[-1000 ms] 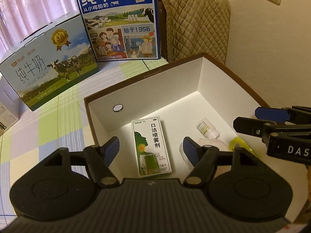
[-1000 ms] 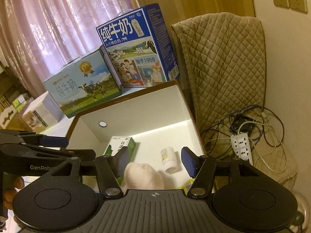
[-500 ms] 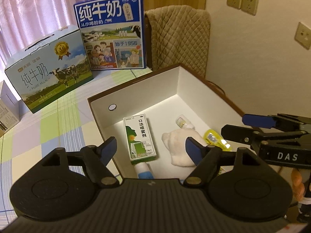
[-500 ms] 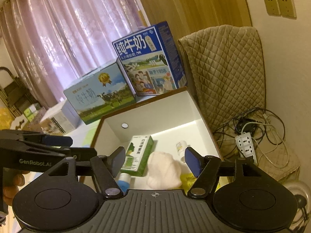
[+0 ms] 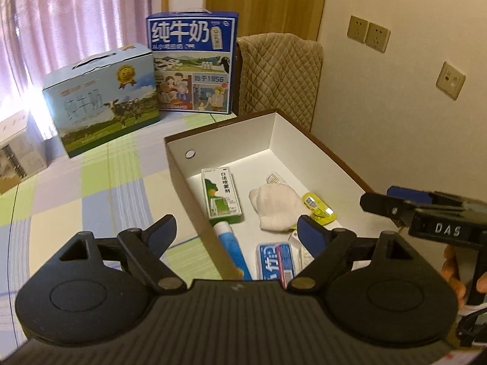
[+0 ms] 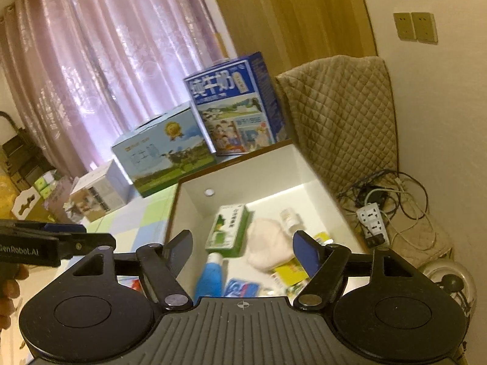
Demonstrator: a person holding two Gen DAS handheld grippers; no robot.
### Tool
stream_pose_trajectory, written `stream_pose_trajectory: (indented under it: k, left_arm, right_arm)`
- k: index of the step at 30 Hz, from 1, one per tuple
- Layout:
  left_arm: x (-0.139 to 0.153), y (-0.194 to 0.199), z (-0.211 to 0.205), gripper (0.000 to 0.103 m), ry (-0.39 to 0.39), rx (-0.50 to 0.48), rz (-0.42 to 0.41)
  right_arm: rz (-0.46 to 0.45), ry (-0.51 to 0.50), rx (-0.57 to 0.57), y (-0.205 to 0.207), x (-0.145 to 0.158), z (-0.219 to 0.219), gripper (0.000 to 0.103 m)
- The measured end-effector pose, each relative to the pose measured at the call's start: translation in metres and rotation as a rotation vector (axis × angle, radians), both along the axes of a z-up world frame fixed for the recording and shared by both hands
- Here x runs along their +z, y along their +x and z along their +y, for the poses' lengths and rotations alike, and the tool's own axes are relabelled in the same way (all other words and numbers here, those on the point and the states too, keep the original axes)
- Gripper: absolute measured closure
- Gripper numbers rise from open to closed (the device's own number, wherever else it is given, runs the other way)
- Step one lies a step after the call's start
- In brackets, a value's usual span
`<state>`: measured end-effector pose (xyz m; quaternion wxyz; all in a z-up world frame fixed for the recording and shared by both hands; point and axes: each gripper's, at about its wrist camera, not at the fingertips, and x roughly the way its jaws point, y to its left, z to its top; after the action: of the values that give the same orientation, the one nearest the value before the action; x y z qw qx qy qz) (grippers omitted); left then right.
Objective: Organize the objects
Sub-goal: 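Withdraw both grippers from the cardboard box back over the table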
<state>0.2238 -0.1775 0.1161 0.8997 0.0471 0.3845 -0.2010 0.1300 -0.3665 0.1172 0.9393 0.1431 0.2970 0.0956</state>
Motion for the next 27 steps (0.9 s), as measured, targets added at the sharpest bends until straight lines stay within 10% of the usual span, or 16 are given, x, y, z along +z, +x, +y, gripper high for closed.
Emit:
stream_pose_trajectory:
  k: [27]
  left_arm:
    - [0.003,-0.106,0.129,0.016,0.017,0.179,-0.061]
  right_arm:
    - [0.062,0.002,0.133,-0.074,-0.006,0.108,0.032]
